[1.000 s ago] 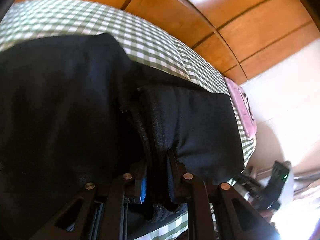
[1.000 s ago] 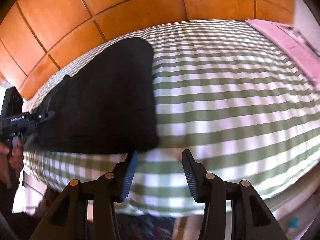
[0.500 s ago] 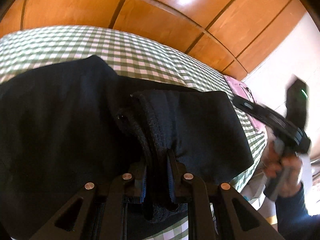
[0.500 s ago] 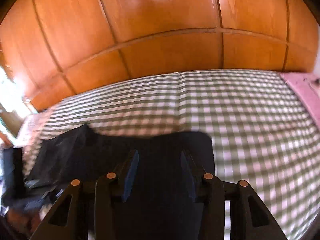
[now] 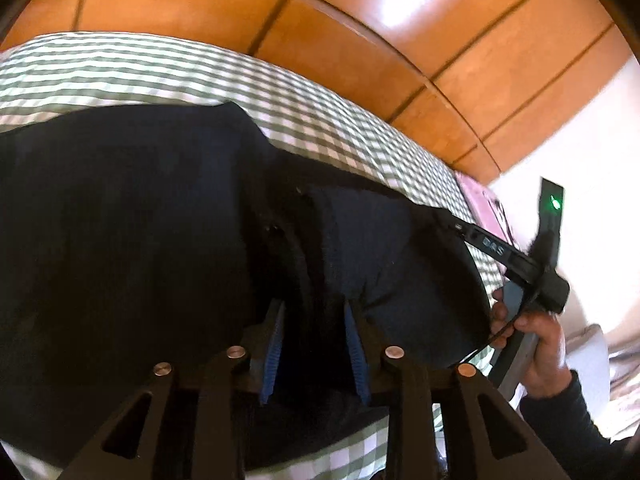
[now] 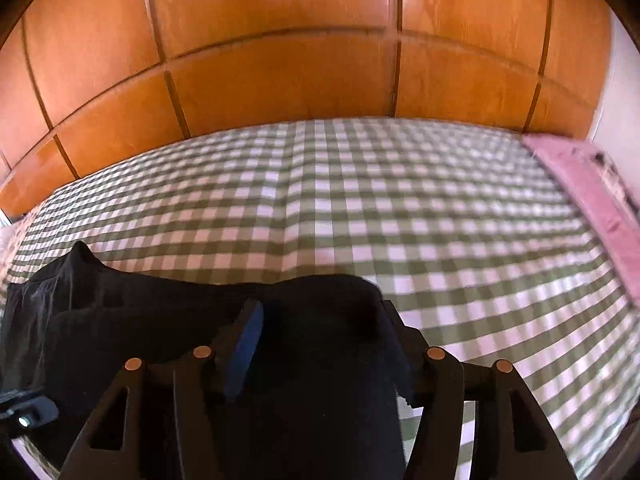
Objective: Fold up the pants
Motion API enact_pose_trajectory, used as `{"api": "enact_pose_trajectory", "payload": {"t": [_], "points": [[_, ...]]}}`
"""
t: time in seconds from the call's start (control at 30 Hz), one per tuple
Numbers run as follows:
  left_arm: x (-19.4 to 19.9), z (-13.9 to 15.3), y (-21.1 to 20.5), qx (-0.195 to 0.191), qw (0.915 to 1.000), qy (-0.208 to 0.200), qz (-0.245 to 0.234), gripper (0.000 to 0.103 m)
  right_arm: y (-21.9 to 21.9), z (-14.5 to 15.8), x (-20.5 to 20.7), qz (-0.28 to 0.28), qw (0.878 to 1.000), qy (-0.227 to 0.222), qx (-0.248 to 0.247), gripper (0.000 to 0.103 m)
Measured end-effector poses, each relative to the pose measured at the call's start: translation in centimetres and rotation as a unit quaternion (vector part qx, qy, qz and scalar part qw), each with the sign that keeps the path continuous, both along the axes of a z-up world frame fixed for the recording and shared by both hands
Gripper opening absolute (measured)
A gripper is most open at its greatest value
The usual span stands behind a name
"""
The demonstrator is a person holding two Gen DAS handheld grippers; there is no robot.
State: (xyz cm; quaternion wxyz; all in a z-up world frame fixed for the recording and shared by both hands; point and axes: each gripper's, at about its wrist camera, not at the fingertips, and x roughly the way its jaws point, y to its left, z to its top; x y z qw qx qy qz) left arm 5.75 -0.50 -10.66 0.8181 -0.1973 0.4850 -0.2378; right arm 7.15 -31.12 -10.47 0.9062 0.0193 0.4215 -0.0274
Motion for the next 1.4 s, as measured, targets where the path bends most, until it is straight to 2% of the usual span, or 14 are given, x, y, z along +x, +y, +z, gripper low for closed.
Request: {"api": "enact_pose_trajectory", "payload": {"t": [0.1,0.2,0.3,0.4,0.5,0.53,0.57,0.6,0.63,0.7,0.93,1.23,1.33,1.4], "points": [[-1.0,0.7,1.9,0.015,0.9992,-0.013,0.034,0.03,2.8,2.9,-3.0,0.029,0.998,-0.055,-0.033,0.059],[-2.2,1.2,3.9,0.032,0.9971,-0.021,0.066,0.03,5.6,4.0,-4.4,0.096,0.993,-0.068,0.006,0.059],[-3.1,1.5,5.1,0.066,0.9933,-0.023,0.092,0.03,9.1,3.7,-5.0,0.166,0.984,-0.047,0.05,0.059],[-4.1,1.6,6.0,0.091,0.9887,-0.023,0.117,0.031,12.9,2.4,-5.4,0.208,0.976,-0.025,0.055,0.059],[-5.3,1.4,7.1,0.119,0.9817,-0.02,0.147,0.031,16.8,-0.3,-5.6,0.261,0.962,0.037,0.068,0.06],[-5.8,1.4,7.7,0.13,0.9779,-0.019,0.162,0.031,18.2,-1.5,-5.9,0.269,0.961,0.054,0.042,0.065],[-6.2,1.4,8.0,0.136,0.9754,-0.018,0.172,0.031,19.1,-1.9,-6.4,0.274,0.961,0.042,0.011,0.067],[-6.6,1.5,8.5,0.14,0.973,-0.018,0.183,0.031,19.8,-2.1,-6.8,0.282,0.959,0.038,-0.007,0.079],[-7.0,1.6,8.9,0.146,0.9699,-0.017,0.195,0.031,20.5,-2.3,-7.1,0.289,0.956,0.041,-0.019,0.085],[-7.9,1.8,9.7,0.164,0.9631,-0.02,0.212,0.031,21.4,-2.5,-7.6,0.289,0.955,0.04,-0.047,0.087],[-10.2,2.4,12.0,0.184,0.9455,-0.044,0.265,0.033,19.0,-2.6,-7.5,0.282,0.959,0.011,0.027,0.091],[-11.6,1.5,15.2,0.117,0.9474,-0.029,0.297,0.042,18.9,-2.4,-8.4,0.284,0.958,-0.012,0.039,0.098],[-12.7,0.7,17.5,0.051,0.948,-0.01,0.314,0.057,18.8,-2.4,-8.4,0.282,0.958,-0.014,0.045,0.098],[-13.2,-0.3,19.2,0.0,0.9436,0.01,0.331,0.06,18.5,-2.7,-8.2,0.284,0.957,-0.017,0.049,0.098]]}}
